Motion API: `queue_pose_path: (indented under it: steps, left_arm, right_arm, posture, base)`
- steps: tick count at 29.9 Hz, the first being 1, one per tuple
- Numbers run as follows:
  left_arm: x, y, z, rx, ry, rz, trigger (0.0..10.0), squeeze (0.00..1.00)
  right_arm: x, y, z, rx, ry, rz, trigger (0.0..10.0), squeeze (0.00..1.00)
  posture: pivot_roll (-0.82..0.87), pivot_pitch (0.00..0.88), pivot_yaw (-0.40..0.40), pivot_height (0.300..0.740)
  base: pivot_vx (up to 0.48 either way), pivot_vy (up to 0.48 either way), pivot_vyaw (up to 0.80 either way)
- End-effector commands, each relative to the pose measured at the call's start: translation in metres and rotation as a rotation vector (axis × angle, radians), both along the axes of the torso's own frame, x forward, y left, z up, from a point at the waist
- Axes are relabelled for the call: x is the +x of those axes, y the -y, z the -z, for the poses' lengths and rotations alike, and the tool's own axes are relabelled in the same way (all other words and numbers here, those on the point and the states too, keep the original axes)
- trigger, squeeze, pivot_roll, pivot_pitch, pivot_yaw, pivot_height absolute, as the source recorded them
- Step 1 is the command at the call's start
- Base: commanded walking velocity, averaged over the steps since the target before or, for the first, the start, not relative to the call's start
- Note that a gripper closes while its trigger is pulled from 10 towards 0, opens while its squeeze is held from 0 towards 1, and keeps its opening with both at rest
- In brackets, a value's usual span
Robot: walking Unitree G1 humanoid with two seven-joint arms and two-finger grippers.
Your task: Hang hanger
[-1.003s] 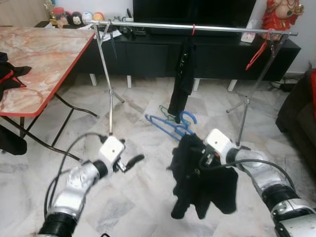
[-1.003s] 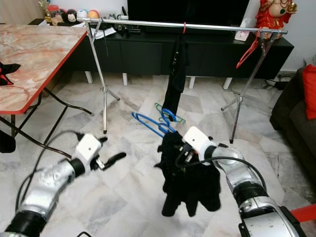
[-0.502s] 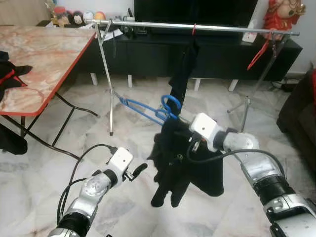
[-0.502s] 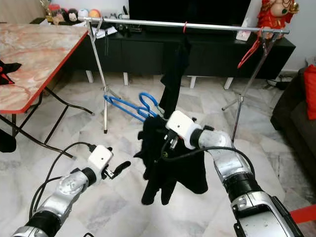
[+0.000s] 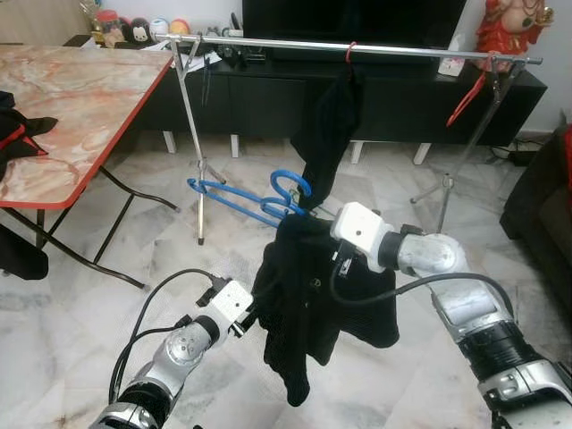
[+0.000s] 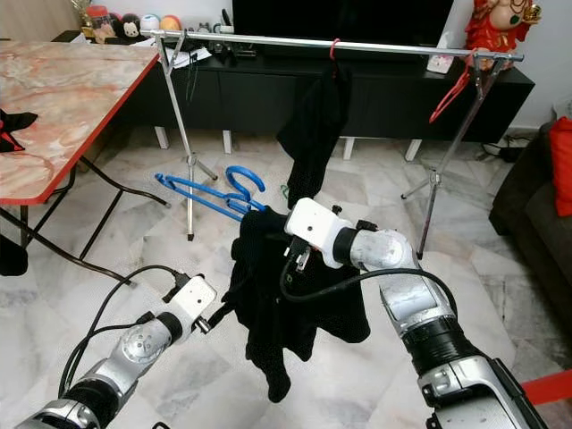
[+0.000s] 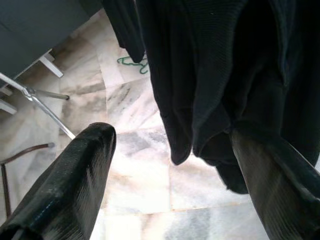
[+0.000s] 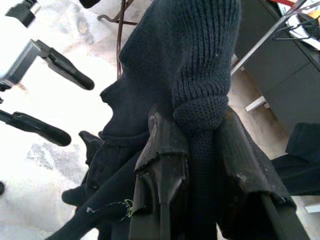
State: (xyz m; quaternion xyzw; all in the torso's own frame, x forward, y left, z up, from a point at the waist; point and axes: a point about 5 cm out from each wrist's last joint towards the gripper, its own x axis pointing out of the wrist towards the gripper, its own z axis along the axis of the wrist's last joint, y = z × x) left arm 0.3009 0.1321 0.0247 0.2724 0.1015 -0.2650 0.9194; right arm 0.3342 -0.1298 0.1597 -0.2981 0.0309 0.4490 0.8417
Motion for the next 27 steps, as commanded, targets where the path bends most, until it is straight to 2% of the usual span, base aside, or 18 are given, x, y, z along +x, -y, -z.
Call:
queue_pose_path:
  steps: [1,9,13,23,24,25,26,27]
  left_arm:
    - [-0.002,0.005,0.004,0.009,-0.015,0.022,10.0,0.0]
    - [-0.001,0.007,0.005,0.019,-0.02,0.042,10.0,0.0]
    - [0.0,0.009,0.006,0.022,-0.027,0.046,10.0,0.0]
    - [0.003,0.008,0.002,0.0,-0.019,0.04,10.0,0.0]
    - [0.003,0.008,0.001,0.002,-0.017,0.041,7.9,0.0]
    - [0.004,0.008,0.001,0.002,-0.015,0.042,7.9,0.0]
    - [0.004,0.008,0.001,0.002,-0.015,0.042,4.3,0.0]
    - [0.005,0.007,0.0,0.005,-0.015,0.038,0.0,0.0]
  right_arm:
    - [-0.003,-0.005,-0.015,0.018,0.044,-0.028,0.0,0.0]
    - [-0.004,-0.007,-0.022,0.022,0.055,-0.026,0.0,0.0]
    - [-0.009,-0.015,-0.029,0.029,0.061,-0.076,0.0,0.0]
    - [-0.022,-0.017,-0.036,0.041,0.05,-0.176,0.0,0.0]
    - [-0.023,-0.016,-0.035,0.035,0.05,-0.178,0.0,0.0]
    - [-0.023,-0.016,-0.035,0.032,0.049,-0.179,0.0,0.0]
    - [-0.023,-0.016,-0.035,0.03,0.048,-0.178,0.0,0.0]
    - [-0.024,-0.016,-0.035,0.026,0.047,-0.181,0.0,0.0]
  posture:
    - [-0.1,0.078,-0.048,0.74]
    - [-0.1,0.079,-0.048,0.74]
    - [-0.1,0.08,-0.048,0.74]
    - [-0.11,0.082,-0.049,0.74]
    - [-0.11,0.082,-0.049,0.74]
    - [-0.11,0.082,-0.049,0.74]
    - [-0.11,0.082,-0.049,0.74]
    - [-0.11,0.082,-0.049,0.74]
  base:
    - [0.0,0.0,0.0]
    - [0.0,0.0,0.0]
    - [0.0,0.0,0.0]
    - [0.0,0.0,0.0]
    - [0.0,0.0,0.0]
    - [0.0,0.0,0.0]
    - [0.0,0.0,0.0]
    - [0.0,0.0,0.0]
